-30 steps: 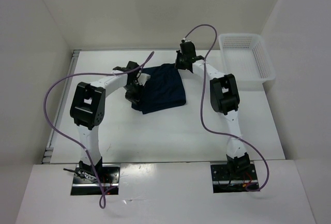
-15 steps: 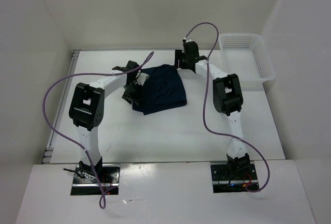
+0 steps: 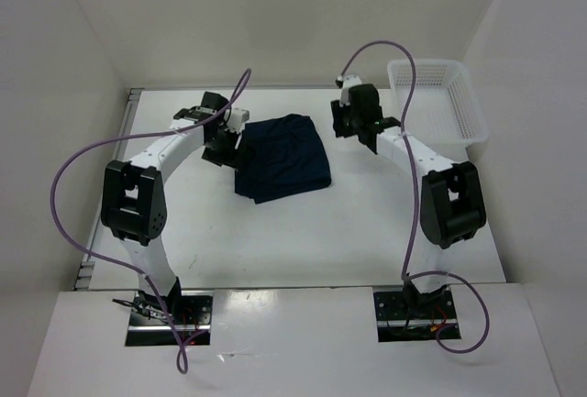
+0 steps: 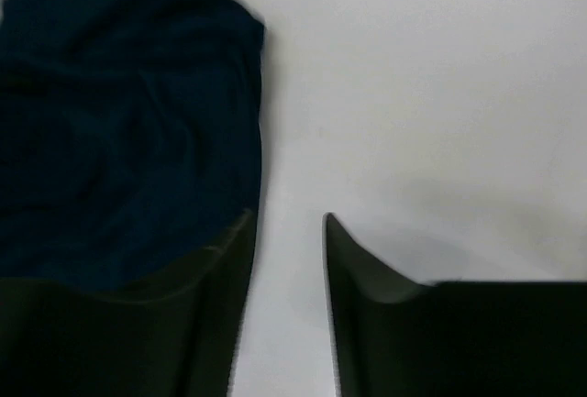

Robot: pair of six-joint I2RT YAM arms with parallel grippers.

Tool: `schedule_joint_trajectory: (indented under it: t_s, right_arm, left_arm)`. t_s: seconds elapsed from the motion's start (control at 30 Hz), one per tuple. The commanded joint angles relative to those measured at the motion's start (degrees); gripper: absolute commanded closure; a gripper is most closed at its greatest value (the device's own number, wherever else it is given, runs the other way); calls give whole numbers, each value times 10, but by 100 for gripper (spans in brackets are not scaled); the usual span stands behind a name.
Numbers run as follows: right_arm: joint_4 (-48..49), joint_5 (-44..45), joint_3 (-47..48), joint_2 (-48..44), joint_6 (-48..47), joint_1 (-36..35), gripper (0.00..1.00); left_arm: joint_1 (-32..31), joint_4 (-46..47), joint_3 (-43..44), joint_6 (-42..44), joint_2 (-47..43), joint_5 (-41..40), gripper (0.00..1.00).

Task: Fold and stack the shorts
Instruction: Fold the shorts

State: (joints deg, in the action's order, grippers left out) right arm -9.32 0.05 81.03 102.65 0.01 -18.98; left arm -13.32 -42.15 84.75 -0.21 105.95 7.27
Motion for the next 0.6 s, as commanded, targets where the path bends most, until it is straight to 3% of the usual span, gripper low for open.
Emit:
schedule_joint_trajectory:
  t_s: [0.0, 0.07, 0.2, 0.57]
  right_arm:
    - [7, 19, -102, -1, -42, -12, 63]
    - [14, 24, -137, -1, -48, -12, 70]
    - [14, 24, -155, -1, -55, -33, 73]
    - [2, 5, -186, 11, -38, -113, 77]
  left_arm:
    - [33, 32, 5, 2, -36, -26, 26]
    - [63, 37, 5, 2, -42, -44, 25]
    - [115, 43, 5, 2, -56, -25, 24]
    - [133, 48, -7, 2, -73, -13, 21]
